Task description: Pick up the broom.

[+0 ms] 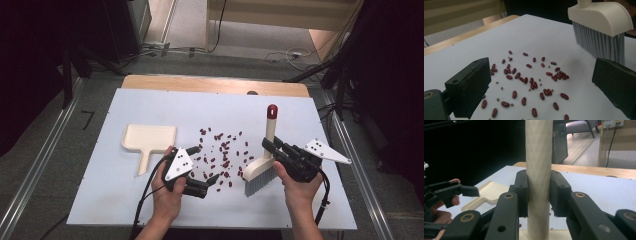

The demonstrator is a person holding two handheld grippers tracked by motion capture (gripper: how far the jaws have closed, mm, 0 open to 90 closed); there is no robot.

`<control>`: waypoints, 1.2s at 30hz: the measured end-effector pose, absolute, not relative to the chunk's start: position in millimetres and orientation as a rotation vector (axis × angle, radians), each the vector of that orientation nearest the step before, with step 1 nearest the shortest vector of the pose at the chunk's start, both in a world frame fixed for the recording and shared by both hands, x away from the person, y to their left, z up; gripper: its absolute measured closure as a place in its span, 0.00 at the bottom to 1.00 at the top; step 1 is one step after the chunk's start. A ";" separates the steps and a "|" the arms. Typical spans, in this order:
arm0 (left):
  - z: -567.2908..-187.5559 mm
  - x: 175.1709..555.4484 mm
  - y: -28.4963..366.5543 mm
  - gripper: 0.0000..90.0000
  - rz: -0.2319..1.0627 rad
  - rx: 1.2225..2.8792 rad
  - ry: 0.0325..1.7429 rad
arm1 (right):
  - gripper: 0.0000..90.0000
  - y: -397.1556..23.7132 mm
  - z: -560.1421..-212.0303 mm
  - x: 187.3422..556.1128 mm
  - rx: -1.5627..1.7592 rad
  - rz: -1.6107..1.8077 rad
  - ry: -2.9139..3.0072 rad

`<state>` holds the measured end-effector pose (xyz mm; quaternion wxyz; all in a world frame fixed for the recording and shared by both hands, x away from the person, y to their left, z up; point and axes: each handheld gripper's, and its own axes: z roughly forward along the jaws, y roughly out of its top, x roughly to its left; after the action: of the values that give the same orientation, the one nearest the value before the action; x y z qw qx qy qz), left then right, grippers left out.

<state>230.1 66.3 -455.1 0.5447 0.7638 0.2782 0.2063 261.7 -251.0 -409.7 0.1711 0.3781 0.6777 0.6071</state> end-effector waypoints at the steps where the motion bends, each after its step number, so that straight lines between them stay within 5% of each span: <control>1: -454.7 230.2 62.1 0.02 0.484 1.814 0.652 | 0.76 -250.1 -409.2 260.8 1.065 1.727 1.928; 36: -449.8 214.6 15.2 0.07 0.281 1.835 0.578 | 0.76 -211.2 -413.0 250.3 0.994 1.697 2.005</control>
<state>214.6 15.2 -449.8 0.5635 0.7797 0.2454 0.1195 250.3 -211.2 -413.0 0.1658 0.3491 0.7040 0.5958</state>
